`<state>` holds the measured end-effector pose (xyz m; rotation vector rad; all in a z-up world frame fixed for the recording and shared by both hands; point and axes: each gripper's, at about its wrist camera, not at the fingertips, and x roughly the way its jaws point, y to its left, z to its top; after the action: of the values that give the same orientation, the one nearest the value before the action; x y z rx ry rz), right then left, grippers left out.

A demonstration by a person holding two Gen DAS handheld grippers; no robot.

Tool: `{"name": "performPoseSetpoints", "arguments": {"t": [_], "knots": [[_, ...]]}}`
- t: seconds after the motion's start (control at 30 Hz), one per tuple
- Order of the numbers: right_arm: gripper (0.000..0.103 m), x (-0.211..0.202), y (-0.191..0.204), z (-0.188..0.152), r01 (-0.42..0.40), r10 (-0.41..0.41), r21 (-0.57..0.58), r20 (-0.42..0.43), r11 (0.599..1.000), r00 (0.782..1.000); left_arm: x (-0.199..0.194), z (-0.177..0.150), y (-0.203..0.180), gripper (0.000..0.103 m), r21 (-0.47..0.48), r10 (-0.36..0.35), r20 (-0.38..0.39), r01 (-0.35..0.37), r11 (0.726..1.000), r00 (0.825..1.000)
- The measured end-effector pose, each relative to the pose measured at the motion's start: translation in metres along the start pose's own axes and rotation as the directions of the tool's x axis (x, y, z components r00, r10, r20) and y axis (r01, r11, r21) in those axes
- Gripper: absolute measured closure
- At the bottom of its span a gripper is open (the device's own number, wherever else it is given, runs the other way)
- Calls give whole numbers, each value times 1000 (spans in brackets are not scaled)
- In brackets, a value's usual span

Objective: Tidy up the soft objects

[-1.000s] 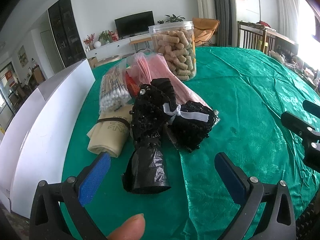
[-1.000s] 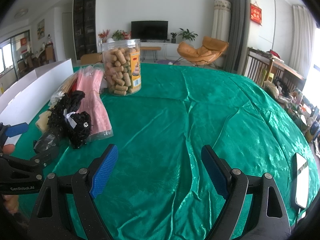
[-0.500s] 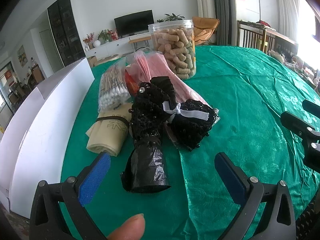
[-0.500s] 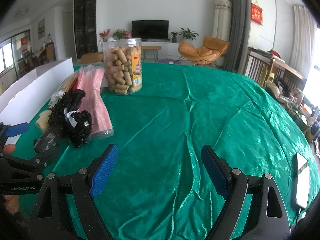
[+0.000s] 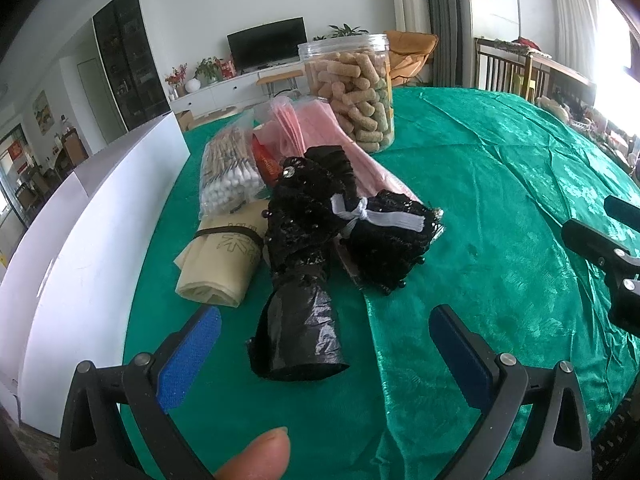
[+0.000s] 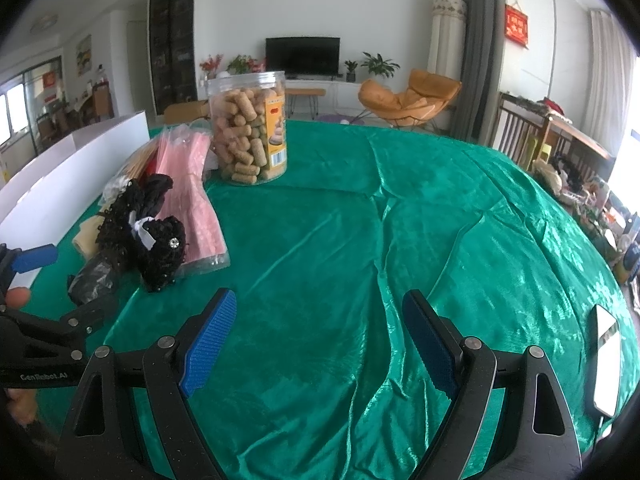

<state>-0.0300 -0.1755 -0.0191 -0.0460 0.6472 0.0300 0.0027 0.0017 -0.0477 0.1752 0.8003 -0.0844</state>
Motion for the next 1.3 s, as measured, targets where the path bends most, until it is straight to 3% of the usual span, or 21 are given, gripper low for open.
{"name": "performPoseSetpoints", "arguments": {"t": [0.9,1.13,1.3], "knots": [[16,12,3,1,-55,53,-21,-82,998,995,-15,-30,28,0,45,-29,-31,30,999,999],[16,36,20,13,-209,213,41,-150,977,966,-16,-37,42,0,33,-49,-32,50,998,998],[16,63,71,48,-364,364,38,-194,931,911,-16,-40,47,0,25,-45,-33,46,999,998]]}}
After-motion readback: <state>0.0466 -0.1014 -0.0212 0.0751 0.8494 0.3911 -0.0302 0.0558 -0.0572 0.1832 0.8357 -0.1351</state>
